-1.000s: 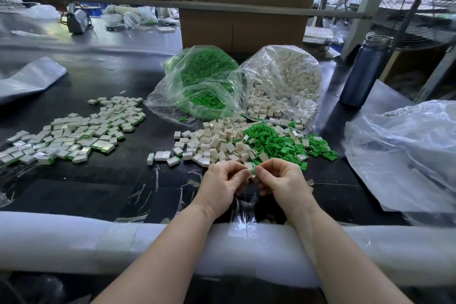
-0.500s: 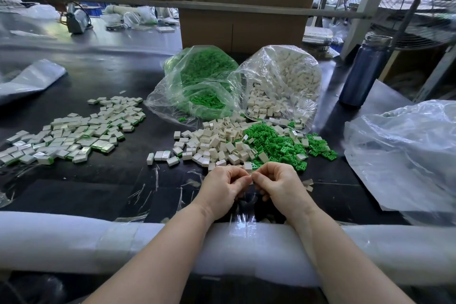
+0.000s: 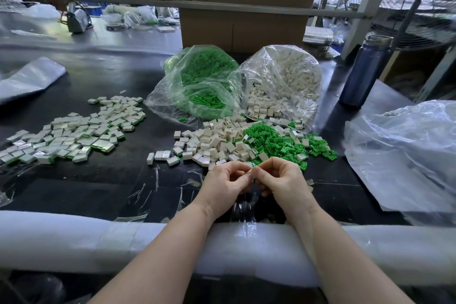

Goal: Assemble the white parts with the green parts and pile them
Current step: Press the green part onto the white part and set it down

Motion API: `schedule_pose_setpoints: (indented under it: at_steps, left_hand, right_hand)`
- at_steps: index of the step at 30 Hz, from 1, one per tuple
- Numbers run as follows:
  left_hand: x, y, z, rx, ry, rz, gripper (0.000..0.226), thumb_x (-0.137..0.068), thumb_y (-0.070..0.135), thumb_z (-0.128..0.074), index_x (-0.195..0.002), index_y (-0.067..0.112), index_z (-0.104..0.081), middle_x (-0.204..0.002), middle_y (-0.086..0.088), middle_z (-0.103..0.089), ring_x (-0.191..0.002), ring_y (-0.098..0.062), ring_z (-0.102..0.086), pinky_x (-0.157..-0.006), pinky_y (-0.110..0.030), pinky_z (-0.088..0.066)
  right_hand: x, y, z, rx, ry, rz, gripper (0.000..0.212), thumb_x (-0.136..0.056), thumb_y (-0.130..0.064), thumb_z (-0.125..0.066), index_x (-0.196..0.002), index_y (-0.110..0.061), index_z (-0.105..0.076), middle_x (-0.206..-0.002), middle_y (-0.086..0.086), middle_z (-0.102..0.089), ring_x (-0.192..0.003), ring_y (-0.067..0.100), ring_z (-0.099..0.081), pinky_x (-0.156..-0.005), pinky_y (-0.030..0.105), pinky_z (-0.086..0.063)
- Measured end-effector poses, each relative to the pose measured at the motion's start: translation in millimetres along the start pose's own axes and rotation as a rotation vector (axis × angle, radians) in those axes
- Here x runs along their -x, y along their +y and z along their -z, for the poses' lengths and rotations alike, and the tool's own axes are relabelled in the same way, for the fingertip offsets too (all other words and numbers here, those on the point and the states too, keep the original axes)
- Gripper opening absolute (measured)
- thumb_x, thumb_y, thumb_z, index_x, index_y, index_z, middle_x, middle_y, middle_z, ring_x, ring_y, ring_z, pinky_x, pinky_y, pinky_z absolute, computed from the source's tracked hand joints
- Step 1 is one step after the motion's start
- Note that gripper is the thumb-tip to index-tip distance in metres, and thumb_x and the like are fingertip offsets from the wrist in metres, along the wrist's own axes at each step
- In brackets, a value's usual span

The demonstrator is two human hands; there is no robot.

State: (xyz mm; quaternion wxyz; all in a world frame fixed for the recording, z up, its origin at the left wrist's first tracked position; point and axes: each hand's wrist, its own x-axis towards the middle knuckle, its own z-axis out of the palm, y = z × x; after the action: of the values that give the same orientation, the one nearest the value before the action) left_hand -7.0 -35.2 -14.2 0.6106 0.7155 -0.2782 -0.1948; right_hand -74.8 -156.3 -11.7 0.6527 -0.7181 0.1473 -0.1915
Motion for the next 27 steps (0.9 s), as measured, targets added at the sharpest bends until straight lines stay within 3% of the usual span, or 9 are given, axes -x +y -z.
schedule_pose_setpoints:
  at_steps: [7, 15, 19, 23, 27]
  left_hand:
    - [0.1, 0.5, 1.8, -0.1, 0.023, -0.006, 0.013, -0.085, 0.006, -0.057, -0.08, 0.015, -0.064, -0.072, -0.009, -0.061, -0.07, -0.02, -0.058, -0.074, -0.038, -0.053]
    - [-0.2, 0.7, 1.4, -0.085, 0.021, -0.012, 0.009, -0.086, 0.005, -0.058, -0.082, 0.01, -0.064, -0.078, -0.012, -0.063, -0.072, -0.019, -0.059, -0.075, -0.038, -0.053]
    - [-1.4, 1.7, 1.7, -0.043, 0.036, -0.041, 0.017, -0.086, 0.003, -0.06, -0.078, 0.018, -0.063, -0.079, -0.004, -0.06, -0.072, -0.015, -0.055, -0.069, -0.024, -0.05]
    - [-1.6, 2.3, 1.9, -0.077, 0.035, -0.083, 0.014, -0.085, 0.006, -0.062, -0.082, 0.019, -0.063, -0.1, -0.002, -0.05, -0.079, -0.013, -0.053, -0.074, -0.018, -0.048]
    - [2.0, 6.6, 1.7, -0.086, 0.005, -0.112, 0.017, -0.086, 0.006, -0.062, -0.083, 0.022, -0.062, -0.106, -0.004, -0.045, -0.068, -0.008, -0.045, -0.066, -0.008, -0.044]
  right_hand:
    - [0.3, 0.9, 1.3, 0.001, -0.047, 0.025, 0.018, -0.078, -0.007, -0.072, -0.063, -0.016, -0.067, -0.057, 0.0, -0.065, -0.051, 0.007, -0.058, -0.047, 0.016, -0.044]
    - [2.0, -2.0, 1.0, -0.053, -0.073, 0.023, 0.02, -0.082, -0.005, -0.068, -0.065, -0.015, -0.067, -0.057, 0.0, -0.067, -0.051, 0.007, -0.061, -0.045, 0.015, -0.044]
    - [0.9, -1.4, 0.2, -0.106, -0.062, 0.0, 0.012, -0.088, -0.01, -0.061, -0.078, -0.011, -0.066, -0.069, 0.007, -0.067, -0.06, 0.018, -0.065, -0.047, 0.02, -0.048]
    - [1.2, -1.2, -2.4, -0.028, -0.146, -0.04, 0.018, -0.093, -0.019, -0.053, -0.085, -0.011, -0.066, -0.068, 0.0, -0.067, -0.062, 0.013, -0.065, -0.052, 0.018, -0.049]
    - [2.1, -4.0, -2.2, 0.004, -0.223, -0.075, 0.025, -0.093, -0.024, -0.05, -0.081, -0.013, -0.068, -0.07, 0.002, -0.066, -0.066, 0.01, -0.063, -0.061, 0.021, -0.049]
